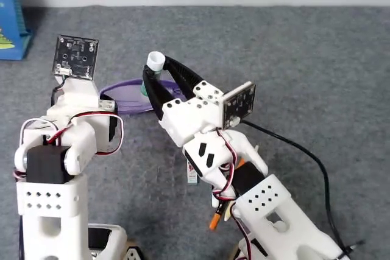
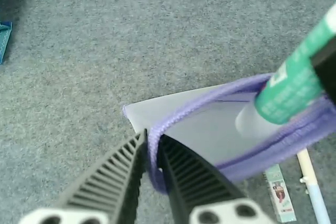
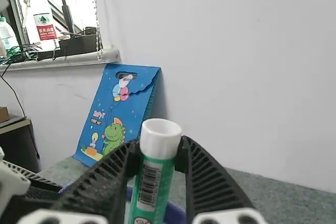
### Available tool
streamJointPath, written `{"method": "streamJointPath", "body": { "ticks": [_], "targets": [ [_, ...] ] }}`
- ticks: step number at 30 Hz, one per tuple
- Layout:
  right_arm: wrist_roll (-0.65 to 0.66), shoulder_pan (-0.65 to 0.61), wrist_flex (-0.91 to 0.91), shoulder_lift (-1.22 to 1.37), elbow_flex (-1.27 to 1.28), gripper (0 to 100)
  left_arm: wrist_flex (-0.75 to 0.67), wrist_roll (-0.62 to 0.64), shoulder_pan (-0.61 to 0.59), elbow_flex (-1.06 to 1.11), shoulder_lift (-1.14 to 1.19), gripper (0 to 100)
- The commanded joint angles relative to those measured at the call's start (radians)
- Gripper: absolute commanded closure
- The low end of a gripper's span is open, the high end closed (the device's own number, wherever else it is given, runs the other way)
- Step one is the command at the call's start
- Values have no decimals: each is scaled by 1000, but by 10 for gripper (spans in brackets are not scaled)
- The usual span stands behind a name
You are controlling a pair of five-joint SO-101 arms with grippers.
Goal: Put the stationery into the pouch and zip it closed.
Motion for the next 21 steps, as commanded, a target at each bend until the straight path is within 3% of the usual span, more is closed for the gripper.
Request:
{"method": "streamJointPath", "body": {
  "ticks": [1, 4, 9, 11, 14, 21],
  "targets": [
    [-6, 1, -38, -21, 3, 991, 12, 11, 8, -12, 32, 988],
    [-5, -2, -36, -22, 35, 972, 12, 11, 8, -12, 32, 988],
    [-5, 1, 41, -31, 34, 764, 12, 11, 8, -7, 32, 988],
    [-6, 1, 122, -31, 5, 748, 11, 11, 8, 2, 31, 988],
    [-11, 21, 291, -36, -68, 783, 8, 11, 8, 12, 31, 988],
    [-37, 130, 895, -117, -322, 801, 9, 11, 6, 15, 31, 988]
  ]
}}
